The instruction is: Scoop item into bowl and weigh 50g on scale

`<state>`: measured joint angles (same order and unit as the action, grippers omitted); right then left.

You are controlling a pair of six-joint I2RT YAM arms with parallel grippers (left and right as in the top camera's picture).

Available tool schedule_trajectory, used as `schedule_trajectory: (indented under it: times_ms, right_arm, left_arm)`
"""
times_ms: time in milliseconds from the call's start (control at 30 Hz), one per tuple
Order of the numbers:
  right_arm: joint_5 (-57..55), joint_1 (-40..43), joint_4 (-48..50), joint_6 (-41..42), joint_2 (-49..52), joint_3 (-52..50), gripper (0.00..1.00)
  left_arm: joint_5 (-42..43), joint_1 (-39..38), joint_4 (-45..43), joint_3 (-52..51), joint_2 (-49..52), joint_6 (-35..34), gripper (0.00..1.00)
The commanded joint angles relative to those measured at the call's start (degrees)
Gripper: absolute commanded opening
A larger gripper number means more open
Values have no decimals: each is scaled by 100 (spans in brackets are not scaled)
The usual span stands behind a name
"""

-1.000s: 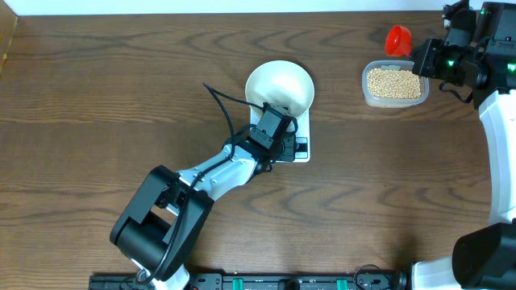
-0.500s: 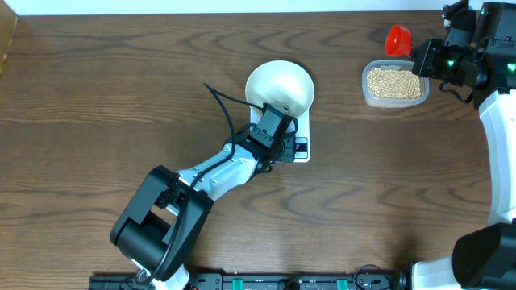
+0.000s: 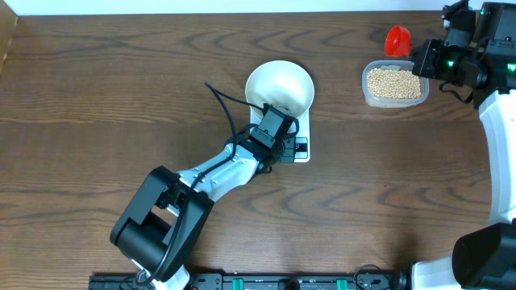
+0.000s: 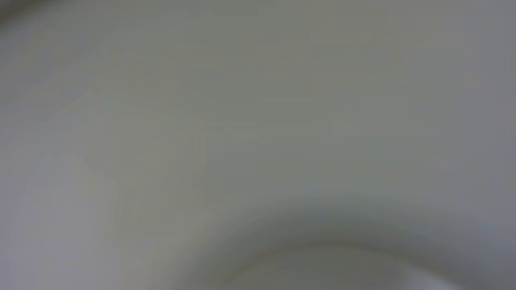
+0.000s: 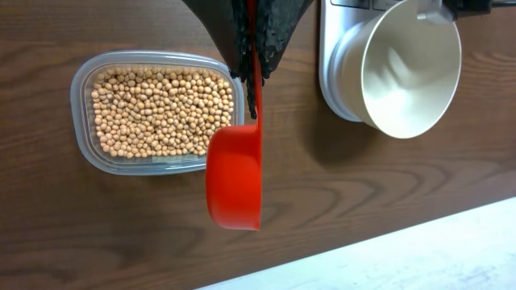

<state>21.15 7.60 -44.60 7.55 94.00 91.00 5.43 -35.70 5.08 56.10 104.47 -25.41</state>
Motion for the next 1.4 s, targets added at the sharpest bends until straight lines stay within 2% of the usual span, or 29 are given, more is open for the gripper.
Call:
schedule_trajectory:
  times_ms: [0,400,1367]
  right_arm:
    - [-4,46,-4,-83,-109,81,1]
    - [-4,46,-17,-83,-109,81,1]
    - [-4,46,-66,-129,-109,81,1]
  left_arm:
    - [-289,35,197,-114,269,94,7]
    - [-157,-103,262,-114,691,92,7]
    - [-356,-85,706,-111,643,-15,7]
